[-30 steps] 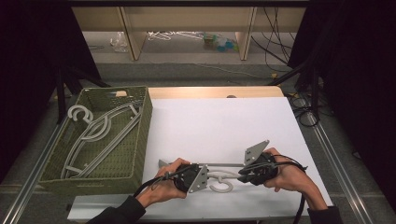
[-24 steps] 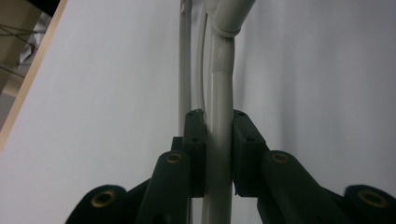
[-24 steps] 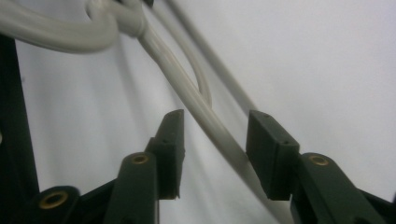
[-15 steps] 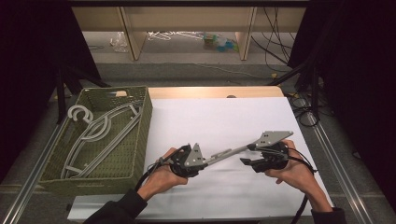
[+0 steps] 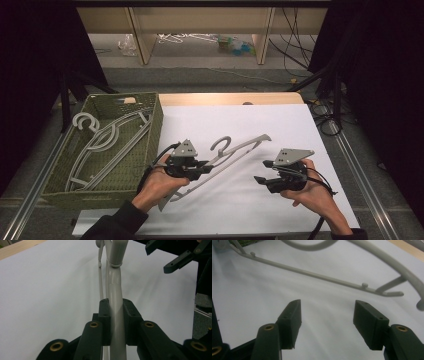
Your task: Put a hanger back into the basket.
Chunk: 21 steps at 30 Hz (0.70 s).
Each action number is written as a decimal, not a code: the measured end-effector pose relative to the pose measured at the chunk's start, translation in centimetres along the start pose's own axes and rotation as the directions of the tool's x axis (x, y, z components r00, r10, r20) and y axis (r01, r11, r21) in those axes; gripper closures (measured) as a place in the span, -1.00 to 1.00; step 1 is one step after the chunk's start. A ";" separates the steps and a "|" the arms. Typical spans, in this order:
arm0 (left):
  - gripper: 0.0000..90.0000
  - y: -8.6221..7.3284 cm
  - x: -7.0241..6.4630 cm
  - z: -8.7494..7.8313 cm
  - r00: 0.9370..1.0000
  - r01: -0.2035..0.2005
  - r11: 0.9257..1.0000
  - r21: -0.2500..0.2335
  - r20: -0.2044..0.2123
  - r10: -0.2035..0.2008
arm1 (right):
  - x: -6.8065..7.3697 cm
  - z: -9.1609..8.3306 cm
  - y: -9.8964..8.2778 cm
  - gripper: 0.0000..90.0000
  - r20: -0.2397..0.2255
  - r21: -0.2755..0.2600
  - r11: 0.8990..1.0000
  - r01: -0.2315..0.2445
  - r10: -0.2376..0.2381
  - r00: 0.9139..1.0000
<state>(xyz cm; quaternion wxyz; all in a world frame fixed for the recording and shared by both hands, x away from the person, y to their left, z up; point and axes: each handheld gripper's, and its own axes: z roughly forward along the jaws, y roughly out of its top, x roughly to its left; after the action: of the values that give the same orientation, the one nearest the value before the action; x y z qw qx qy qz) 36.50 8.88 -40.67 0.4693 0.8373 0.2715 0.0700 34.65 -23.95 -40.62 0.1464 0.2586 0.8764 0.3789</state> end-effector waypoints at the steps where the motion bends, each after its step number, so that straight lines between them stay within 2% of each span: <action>1: 0.75 0.0 0.1 -0.2 1.000 0.008 1.000 -0.010 -0.002 -0.008 | 0.0 0.0 -0.1 -0.11 0.000 0.002 1.000 0.001 -0.001 1.000; 4: 0.75 -0.2 0.4 -0.6 0.999 0.043 0.998 -0.040 0.008 -0.043 | 0.2 0.1 -0.3 -0.11 0.003 0.003 1.000 -0.014 0.014 1.000; 5: 0.75 -0.2 0.4 -0.8 0.999 0.046 0.998 -0.043 -0.004 -0.046 | 0.1 0.1 -0.4 -0.12 0.005 -0.006 1.000 -0.008 0.008 1.000; 7: 0.75 -0.3 0.5 -1.0 0.999 0.050 0.997 -0.054 0.000 -0.050 | 0.1 0.1 -0.5 -0.14 0.017 -0.014 1.000 -0.009 0.009 1.000; 9: 0.75 -0.3 0.7 -1.4 0.996 0.085 0.994 -0.073 0.013 -0.084 | 0.1 0.0 -0.7 -0.17 0.029 -0.038 0.999 -0.007 0.009 1.000; 11: 0.75 -0.2 0.9 -1.9 0.995 0.096 0.991 -0.090 0.018 -0.094 | 0.0 -0.1 -1.0 -0.22 0.046 -0.058 0.998 -0.030 0.033 0.998; 13: 0.75 -0.2 1.0 -2.2 0.994 0.107 0.989 -0.102 0.024 -0.105 | 0.0 -0.1 -1.2 -0.24 0.062 -0.072 0.997 -0.029 0.033 0.998; 15: 0.75 -0.1 1.1 -2.7 0.992 0.126 0.986 -0.107 0.026 -0.124 | 0.1 0.0 -1.5 -0.29 0.067 -0.072 0.997 -0.041 0.046 0.997; 21: 0.75 0.3 0.9 -4.2 0.990 0.141 0.980 -0.140 0.027 -0.138 | 0.5 0.4 -2.0 -0.33 0.056 -0.058 0.998 -0.037 0.041 0.998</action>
<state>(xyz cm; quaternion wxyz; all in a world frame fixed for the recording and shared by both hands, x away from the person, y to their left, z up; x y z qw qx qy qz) 35.82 12.38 -38.29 0.5335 0.7814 0.3199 0.0486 33.78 -24.61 -42.38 0.1711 0.2821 0.8556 0.3988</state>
